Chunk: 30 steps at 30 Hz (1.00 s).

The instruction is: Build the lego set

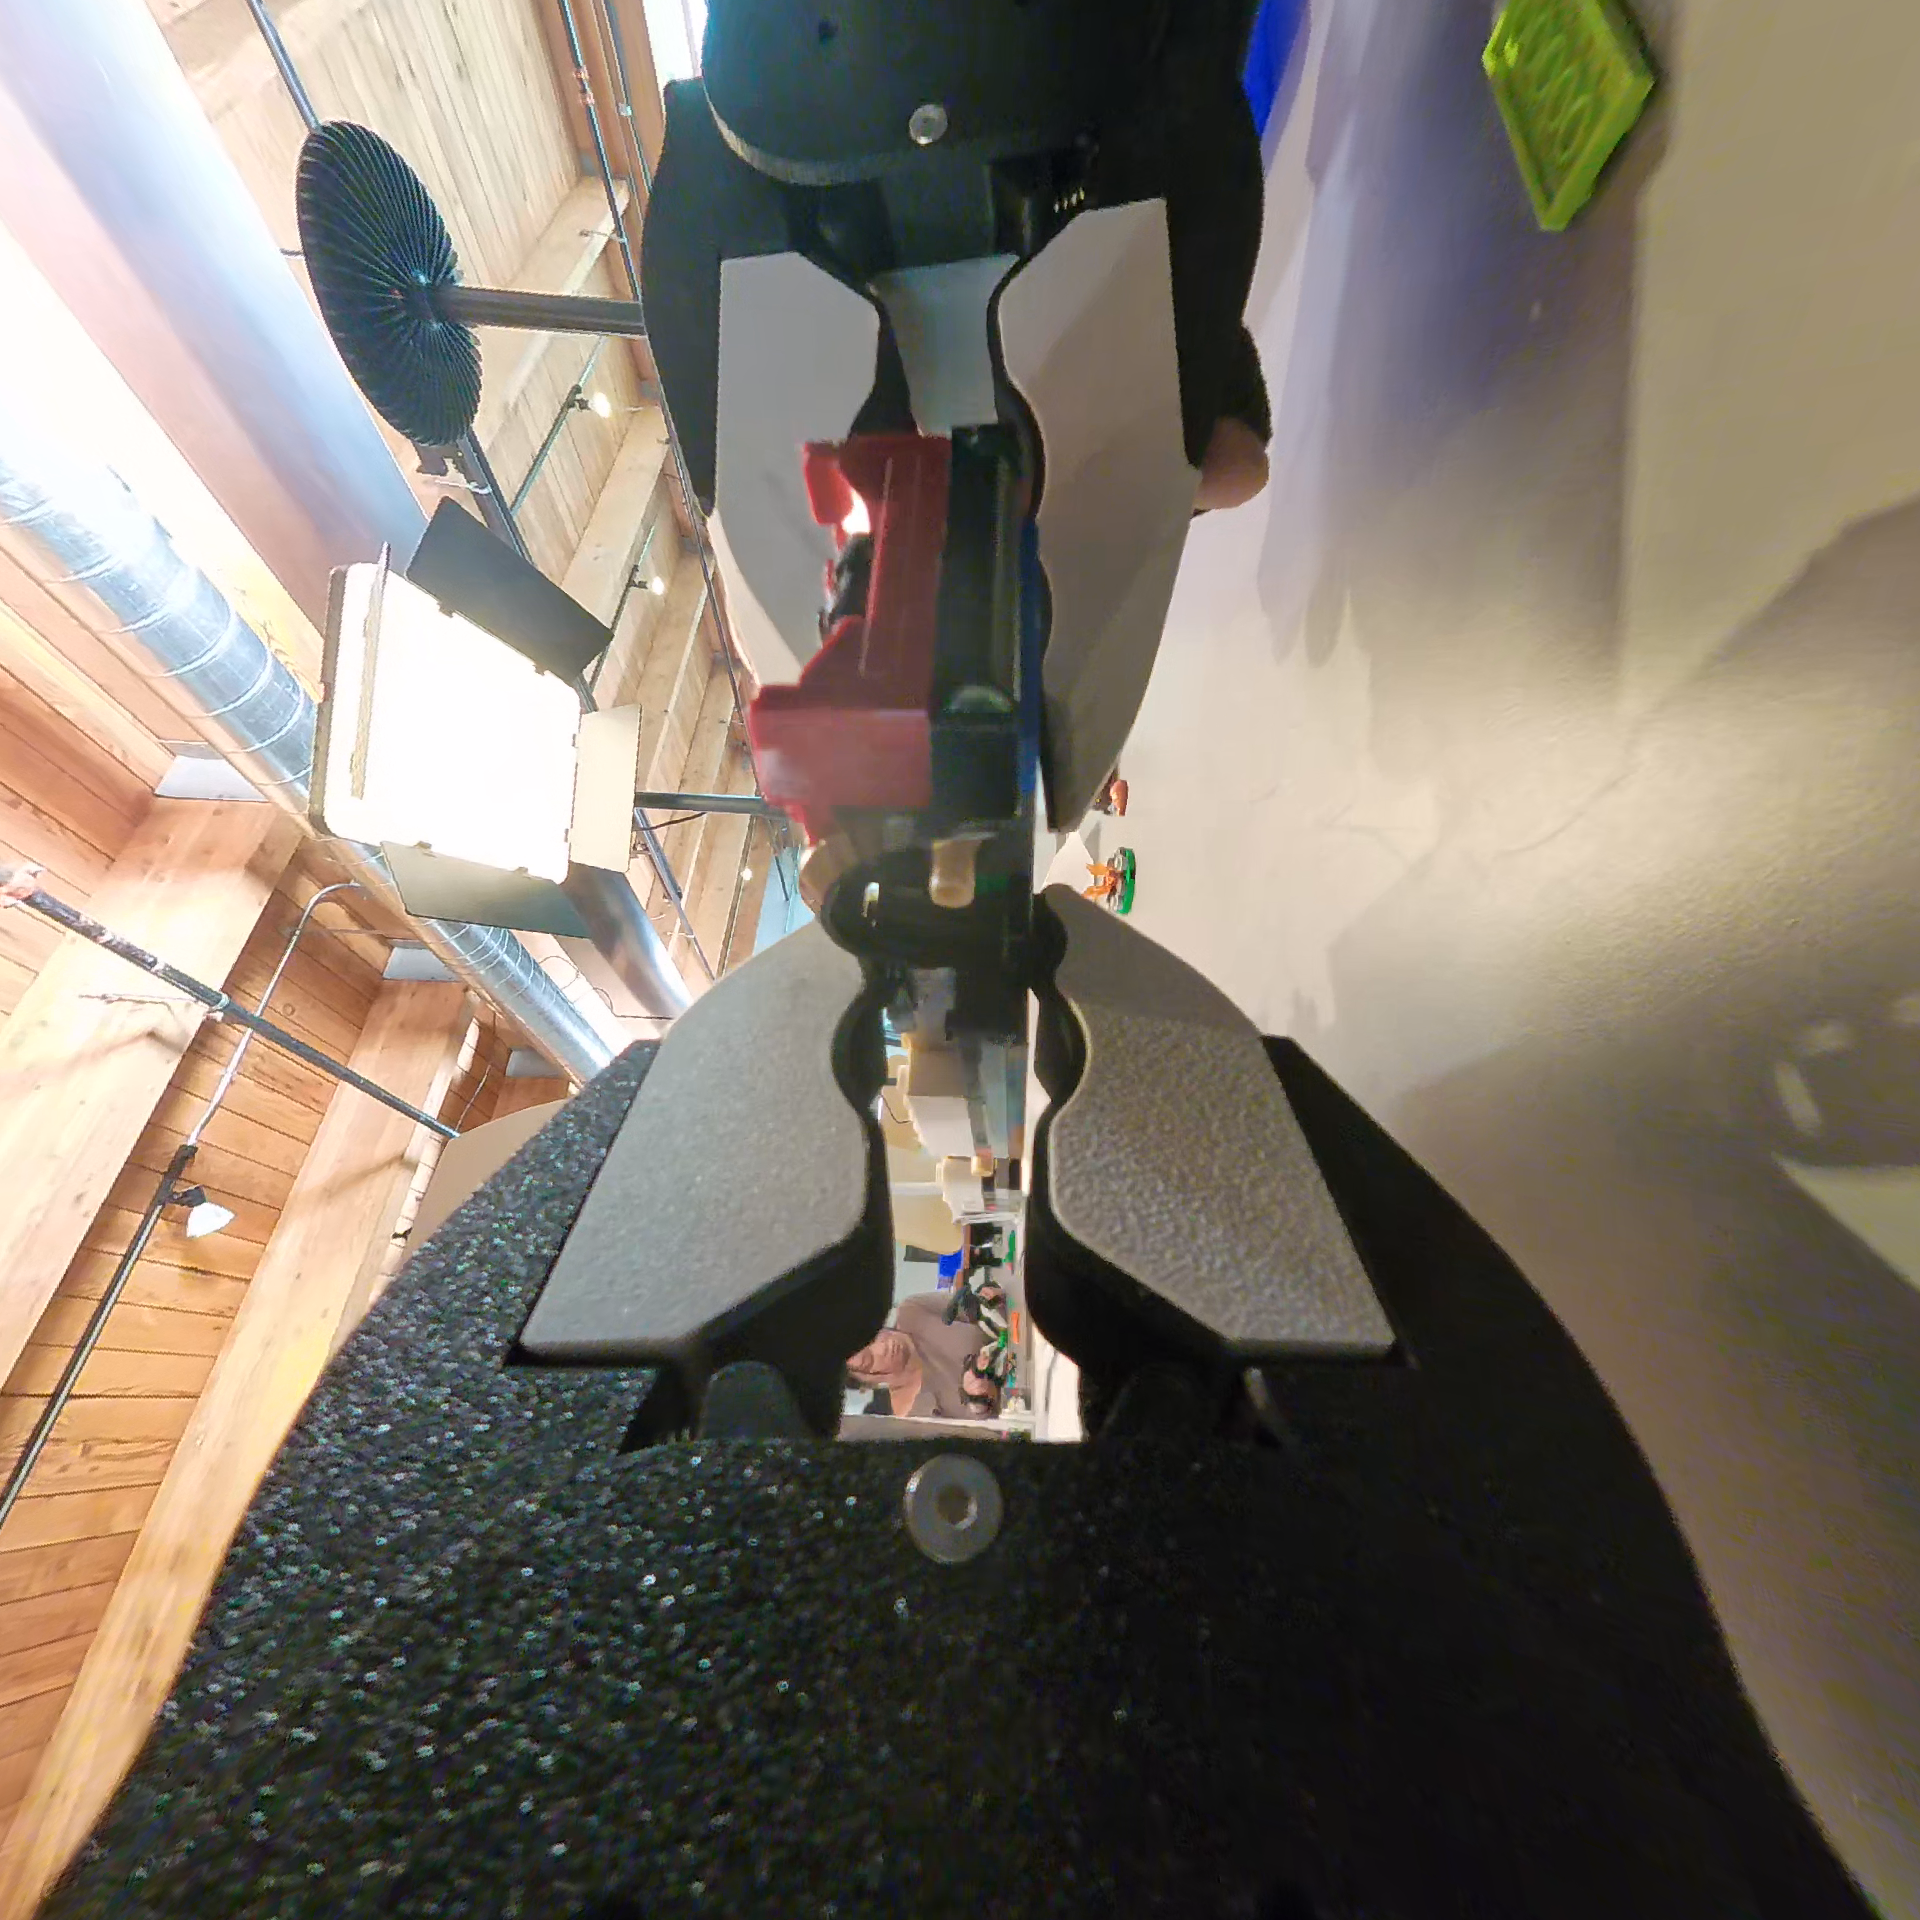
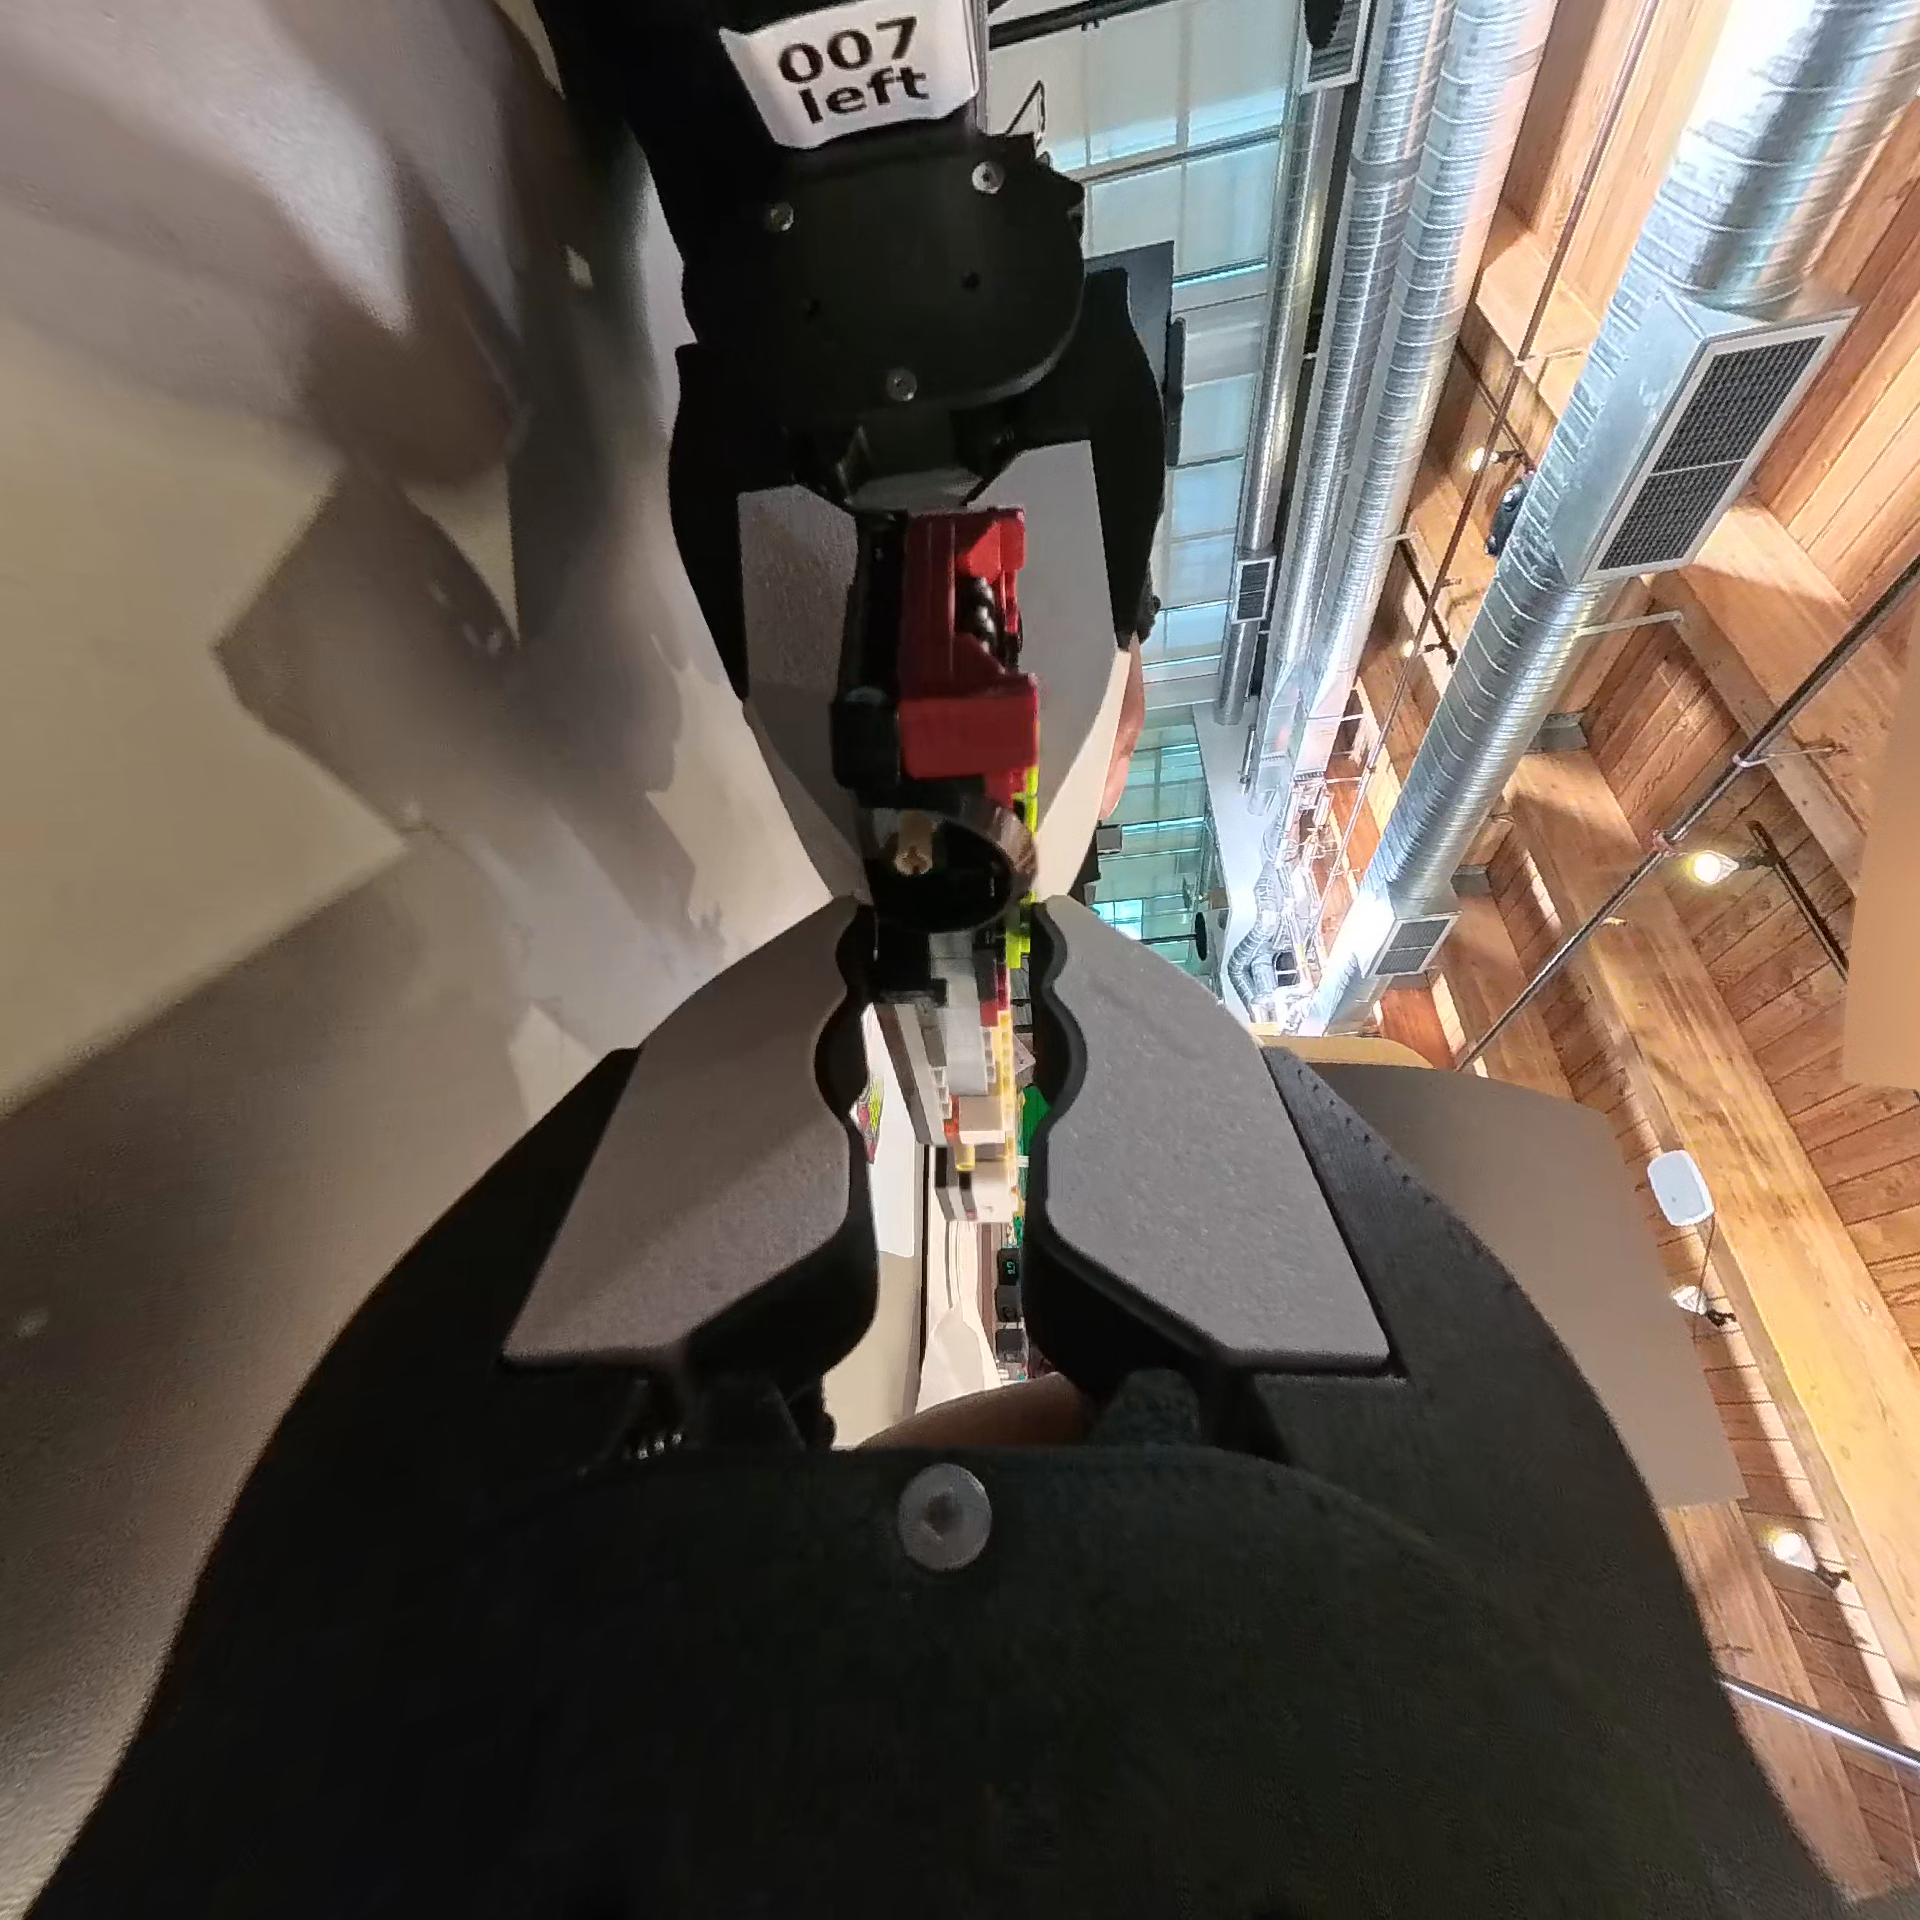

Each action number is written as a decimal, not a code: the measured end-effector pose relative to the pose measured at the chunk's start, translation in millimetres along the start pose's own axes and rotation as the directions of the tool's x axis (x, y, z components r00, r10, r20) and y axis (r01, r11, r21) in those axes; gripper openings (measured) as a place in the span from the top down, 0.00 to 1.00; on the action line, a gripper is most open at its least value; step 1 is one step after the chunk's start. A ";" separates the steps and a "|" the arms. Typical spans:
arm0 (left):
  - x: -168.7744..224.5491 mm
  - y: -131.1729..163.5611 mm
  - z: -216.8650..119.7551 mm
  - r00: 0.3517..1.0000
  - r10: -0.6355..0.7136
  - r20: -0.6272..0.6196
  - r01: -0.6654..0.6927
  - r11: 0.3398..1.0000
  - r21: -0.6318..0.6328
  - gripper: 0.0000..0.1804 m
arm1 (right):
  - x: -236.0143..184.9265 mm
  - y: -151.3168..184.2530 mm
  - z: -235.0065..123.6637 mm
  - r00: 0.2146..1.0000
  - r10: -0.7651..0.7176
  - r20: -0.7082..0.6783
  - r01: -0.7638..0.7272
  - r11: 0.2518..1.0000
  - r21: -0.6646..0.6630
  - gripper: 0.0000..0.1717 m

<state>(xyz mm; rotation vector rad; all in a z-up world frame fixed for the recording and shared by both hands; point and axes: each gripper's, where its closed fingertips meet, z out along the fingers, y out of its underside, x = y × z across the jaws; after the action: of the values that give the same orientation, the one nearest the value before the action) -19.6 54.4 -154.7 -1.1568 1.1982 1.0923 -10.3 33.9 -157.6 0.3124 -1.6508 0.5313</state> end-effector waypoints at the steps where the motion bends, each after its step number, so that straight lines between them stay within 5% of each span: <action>1: 0.1 0.2 0.0 1.000 0.006 -0.002 -0.006 1.000 -0.003 0.87 | -0.4 -0.2 0.1 1.000 0.001 0.003 -0.001 1.000 0.000 0.84; 24: 2.5 0.9 1.4 0.999 0.020 -0.025 -0.020 1.000 -0.012 0.87 | -2.7 0.1 0.9 1.000 -0.004 0.009 0.004 1.000 -0.006 0.84; 30: 3.0 4.0 0.3 0.999 -0.006 -0.032 0.005 1.000 -0.014 0.87 | -4.9 -1.4 -2.5 0.998 0.033 0.045 -0.033 0.999 -0.004 0.72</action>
<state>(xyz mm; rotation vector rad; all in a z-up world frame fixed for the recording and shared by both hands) -23.3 55.1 -157.9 -1.1912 1.2130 1.0831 -6.8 33.6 -162.0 0.2973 -1.7030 0.5498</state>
